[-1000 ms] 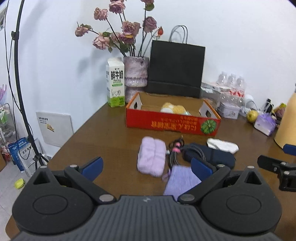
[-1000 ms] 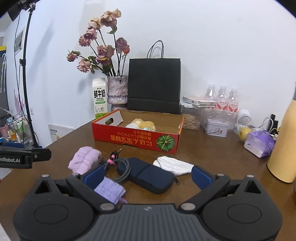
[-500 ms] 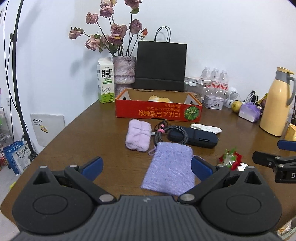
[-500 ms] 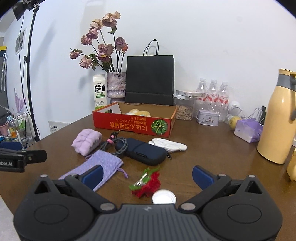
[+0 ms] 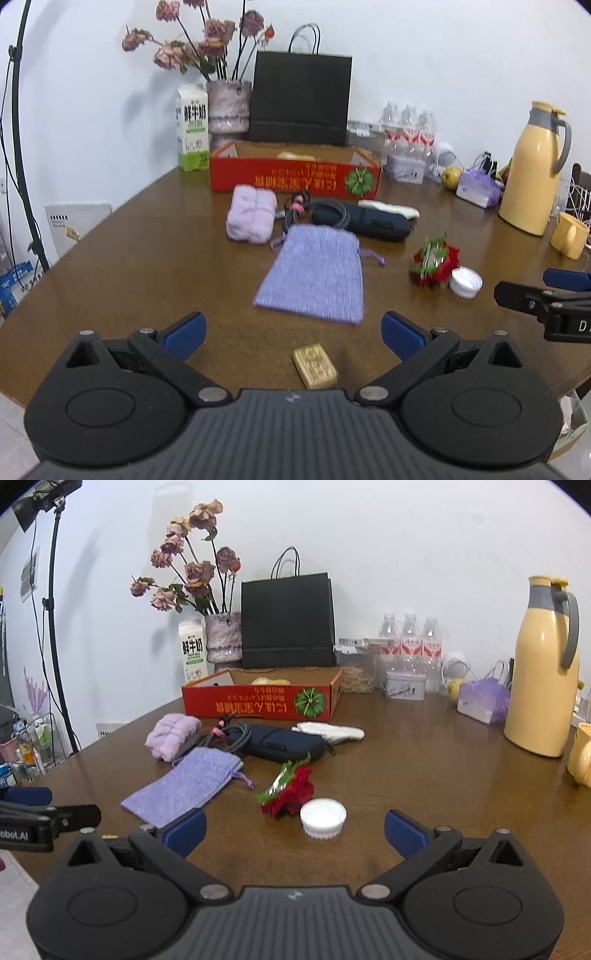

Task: Organize objects
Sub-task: 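Withdraw both grippers from the box back over the table, then grasp the beige soap bar with the left gripper while the right gripper grasps the white bottle cap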

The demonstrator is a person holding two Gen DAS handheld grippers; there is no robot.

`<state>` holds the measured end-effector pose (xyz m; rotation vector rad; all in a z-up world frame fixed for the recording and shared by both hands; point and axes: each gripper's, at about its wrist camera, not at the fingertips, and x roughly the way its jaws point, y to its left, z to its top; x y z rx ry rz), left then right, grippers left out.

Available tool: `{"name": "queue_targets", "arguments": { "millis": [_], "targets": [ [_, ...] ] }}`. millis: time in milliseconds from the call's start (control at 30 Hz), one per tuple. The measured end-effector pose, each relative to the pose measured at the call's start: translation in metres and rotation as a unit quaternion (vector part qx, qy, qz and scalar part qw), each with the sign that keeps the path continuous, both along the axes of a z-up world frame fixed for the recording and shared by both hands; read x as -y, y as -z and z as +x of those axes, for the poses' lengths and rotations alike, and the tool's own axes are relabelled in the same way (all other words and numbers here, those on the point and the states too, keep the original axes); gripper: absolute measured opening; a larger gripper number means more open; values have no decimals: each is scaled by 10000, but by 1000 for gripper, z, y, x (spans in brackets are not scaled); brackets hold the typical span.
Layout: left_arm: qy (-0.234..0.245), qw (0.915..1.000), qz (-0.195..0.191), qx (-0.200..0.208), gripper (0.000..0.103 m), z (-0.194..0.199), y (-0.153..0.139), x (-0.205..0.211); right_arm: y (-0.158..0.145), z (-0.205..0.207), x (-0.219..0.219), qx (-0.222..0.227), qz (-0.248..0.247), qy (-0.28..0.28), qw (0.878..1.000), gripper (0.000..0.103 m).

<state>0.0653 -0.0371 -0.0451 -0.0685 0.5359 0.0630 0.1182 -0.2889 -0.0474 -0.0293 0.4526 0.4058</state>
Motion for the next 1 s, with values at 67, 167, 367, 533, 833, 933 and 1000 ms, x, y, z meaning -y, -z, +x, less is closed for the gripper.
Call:
{"name": "queue_targets", "arguments": {
  "millis": [67, 167, 367, 533, 833, 933, 1000],
  "targets": [
    [-29, 9999, 25, -107, 103, 2, 7, 1, 3, -2, -1, -39, -14, 4, 10000, 103],
    [-81, 9996, 42, -261, 103, 5, 16, 4, 6, -4, -1, -63, -43, 17, 10000, 103],
    [-191, 9991, 79, -358, 101, 9, 26, 10, 8, -10, -5, -76, -105, -29, 9999, 103],
    [-275, 9987, 132, -411, 82, 10, 32, 14, 8, -14, -9, -47, -157, -71, 9998, 103],
    [-19, 9997, -67, -234, 25, 6, 28, 14, 10, -16, -12, -30, -239, -59, 9997, 103],
    [50, 9997, -59, -225, 25, 6, 28, 14, 10, -17, -11, -10, -272, -13, 9996, 103],
    [85, 9997, -118, -196, 25, 6, 26, 13, 11, -16, -10, -30, -254, -27, 9997, 103]
  ]
}}
